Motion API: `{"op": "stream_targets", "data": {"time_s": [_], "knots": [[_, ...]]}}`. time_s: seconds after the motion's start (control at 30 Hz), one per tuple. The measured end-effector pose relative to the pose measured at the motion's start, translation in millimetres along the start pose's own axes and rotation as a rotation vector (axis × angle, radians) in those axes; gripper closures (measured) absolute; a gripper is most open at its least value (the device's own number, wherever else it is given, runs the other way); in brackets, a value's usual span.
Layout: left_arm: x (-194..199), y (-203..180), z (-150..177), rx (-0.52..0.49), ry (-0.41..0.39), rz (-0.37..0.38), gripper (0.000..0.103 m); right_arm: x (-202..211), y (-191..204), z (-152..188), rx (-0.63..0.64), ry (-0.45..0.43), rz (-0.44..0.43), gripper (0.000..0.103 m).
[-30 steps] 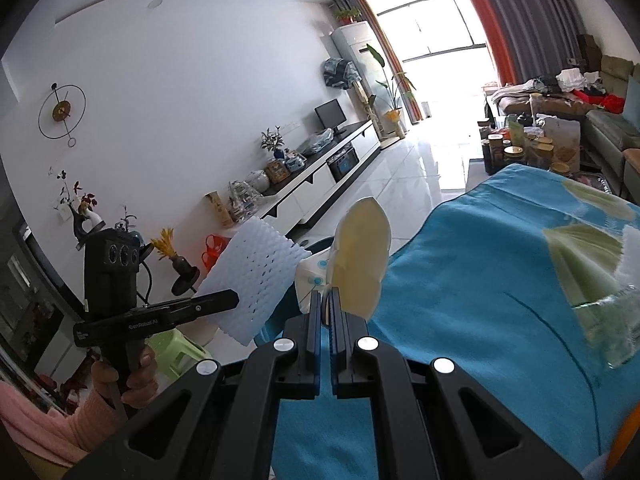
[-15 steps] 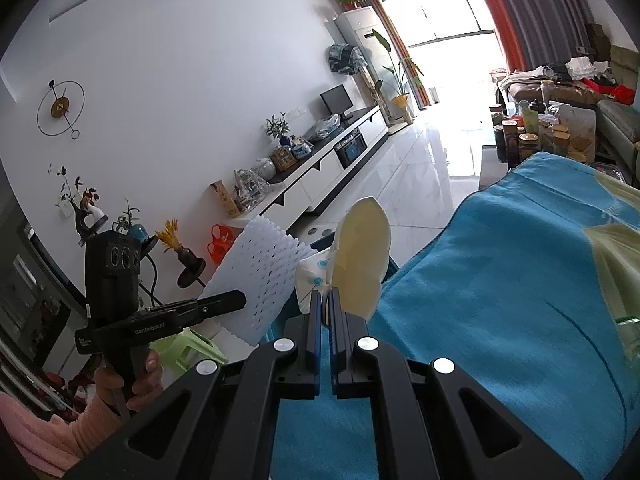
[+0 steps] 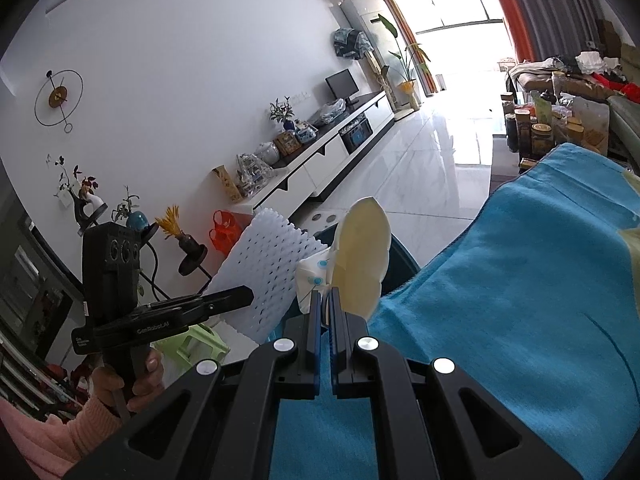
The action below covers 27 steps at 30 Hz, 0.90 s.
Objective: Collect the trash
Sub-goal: 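Carry the foam net and paper cup over the teal bin with both tools, then open the left tool and right tool to drop both items into the bin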
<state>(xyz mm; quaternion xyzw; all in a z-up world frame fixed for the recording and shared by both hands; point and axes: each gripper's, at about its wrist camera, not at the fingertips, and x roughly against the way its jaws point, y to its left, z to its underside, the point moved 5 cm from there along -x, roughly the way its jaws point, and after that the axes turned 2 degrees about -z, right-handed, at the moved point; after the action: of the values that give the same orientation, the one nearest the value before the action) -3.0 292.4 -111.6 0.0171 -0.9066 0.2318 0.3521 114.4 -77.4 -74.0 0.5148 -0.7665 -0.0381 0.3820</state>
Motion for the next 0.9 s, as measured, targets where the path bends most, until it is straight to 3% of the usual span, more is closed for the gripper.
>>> {"op": "stream_targets", "data": {"time_s": [0.9], "knots": [[-41.6, -2.0, -2.9, 0.0, 0.055, -0.09, 0.09, -47.3, 5.0, -3.9, -0.021, 0.098, 0.008, 0.1]]}}
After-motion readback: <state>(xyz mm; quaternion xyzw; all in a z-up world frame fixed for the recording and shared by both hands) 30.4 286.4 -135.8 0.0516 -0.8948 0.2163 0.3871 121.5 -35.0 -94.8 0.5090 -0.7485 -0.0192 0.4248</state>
